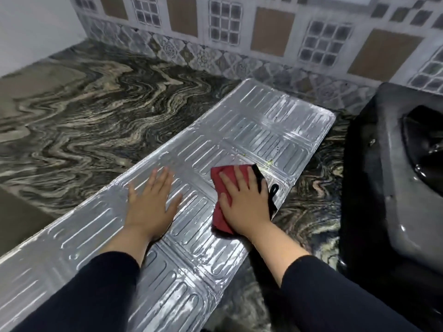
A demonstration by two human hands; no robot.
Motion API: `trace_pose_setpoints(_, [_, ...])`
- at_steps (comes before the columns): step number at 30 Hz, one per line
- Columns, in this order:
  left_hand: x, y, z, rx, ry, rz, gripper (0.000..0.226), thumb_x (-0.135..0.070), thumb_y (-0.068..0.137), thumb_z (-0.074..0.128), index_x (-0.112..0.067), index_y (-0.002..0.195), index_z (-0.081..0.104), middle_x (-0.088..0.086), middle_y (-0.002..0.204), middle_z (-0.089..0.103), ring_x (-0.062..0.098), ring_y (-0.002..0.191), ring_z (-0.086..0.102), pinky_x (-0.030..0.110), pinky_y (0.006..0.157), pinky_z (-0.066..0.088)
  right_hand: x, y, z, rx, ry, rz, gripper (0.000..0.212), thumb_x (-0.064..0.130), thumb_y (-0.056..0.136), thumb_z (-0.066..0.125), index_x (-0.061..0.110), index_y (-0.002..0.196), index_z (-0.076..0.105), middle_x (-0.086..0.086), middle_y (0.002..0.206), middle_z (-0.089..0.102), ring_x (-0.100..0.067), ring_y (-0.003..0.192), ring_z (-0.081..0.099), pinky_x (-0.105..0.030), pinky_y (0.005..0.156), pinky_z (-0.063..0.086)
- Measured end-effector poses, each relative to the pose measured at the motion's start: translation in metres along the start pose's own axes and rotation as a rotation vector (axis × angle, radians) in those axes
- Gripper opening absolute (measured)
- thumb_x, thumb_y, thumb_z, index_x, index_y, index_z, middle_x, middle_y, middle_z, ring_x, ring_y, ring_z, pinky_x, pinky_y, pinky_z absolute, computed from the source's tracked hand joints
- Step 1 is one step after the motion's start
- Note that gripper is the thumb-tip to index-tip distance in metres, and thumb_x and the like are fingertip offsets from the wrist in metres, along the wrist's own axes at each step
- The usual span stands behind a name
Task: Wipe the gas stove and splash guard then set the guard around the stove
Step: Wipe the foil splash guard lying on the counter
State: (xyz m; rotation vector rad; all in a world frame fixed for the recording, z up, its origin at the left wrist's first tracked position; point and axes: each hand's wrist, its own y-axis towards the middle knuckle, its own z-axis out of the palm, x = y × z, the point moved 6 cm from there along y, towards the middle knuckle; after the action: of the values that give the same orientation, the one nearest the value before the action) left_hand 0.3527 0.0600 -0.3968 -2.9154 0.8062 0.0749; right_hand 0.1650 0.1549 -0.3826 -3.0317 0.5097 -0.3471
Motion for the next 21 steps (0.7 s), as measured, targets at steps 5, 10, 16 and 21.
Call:
trace_pose_setpoints(5, [0.021, -0.016, -0.002, 0.012, 0.005, -0.016, 0.084, -0.065, 0.078, -0.011, -0.025, 0.151, -0.007, -0.013, 0.158, -0.015, 0.007, 0.144, -0.017, 0.058, 0.115, -0.005, 0.029, -0.005, 0.008, 0.024, -0.011, -0.202, 0.062, 0.047, 0.086, 0.01, 0.042, 0.147, 0.014, 0.002, 0.162, 0.005, -0.027, 0.148, -0.007, -0.055, 0.116, -0.008])
trace_pose_setpoints(10, [0.022, -0.017, -0.001, -0.006, -0.003, -0.035, 0.081, -0.064, 0.08, -0.011, -0.027, 0.151, -0.01, -0.014, 0.157, -0.018, 0.008, 0.144, -0.02, 0.056, 0.114, -0.009, 0.016, 0.058, 0.001, 0.039, -0.01, -0.282, 0.055, 0.052, 0.091, 0.018, 0.045, 0.146, 0.016, 0.005, 0.161, 0.008, -0.021, 0.149, -0.005, -0.052, 0.118, -0.002])
trace_pose_setpoints(16, [0.018, -0.017, -0.008, -0.014, -0.059, -0.048, 0.074, -0.062, 0.087, 0.009, -0.027, 0.153, 0.004, -0.013, 0.16, -0.006, 0.008, 0.147, -0.011, 0.058, 0.114, -0.007, 0.009, 0.08, -0.002, 0.006, -0.004, -0.076, 0.054, 0.049, 0.094, 0.021, 0.041, 0.147, 0.017, 0.004, 0.162, 0.006, -0.025, 0.148, -0.003, -0.052, 0.118, 0.0])
trace_pose_setpoints(21, [0.008, 0.008, -0.031, -0.133, -0.181, -0.225, 0.054, -0.033, 0.09, 0.044, -0.022, 0.141, 0.035, -0.003, 0.156, 0.029, 0.017, 0.148, 0.016, 0.058, 0.116, 0.002, 0.025, 0.057, 0.0, -0.011, 0.012, -0.053, 0.055, 0.049, 0.094, 0.022, 0.039, 0.147, 0.017, 0.003, 0.162, 0.003, -0.027, 0.148, -0.002, -0.051, 0.118, 0.0])
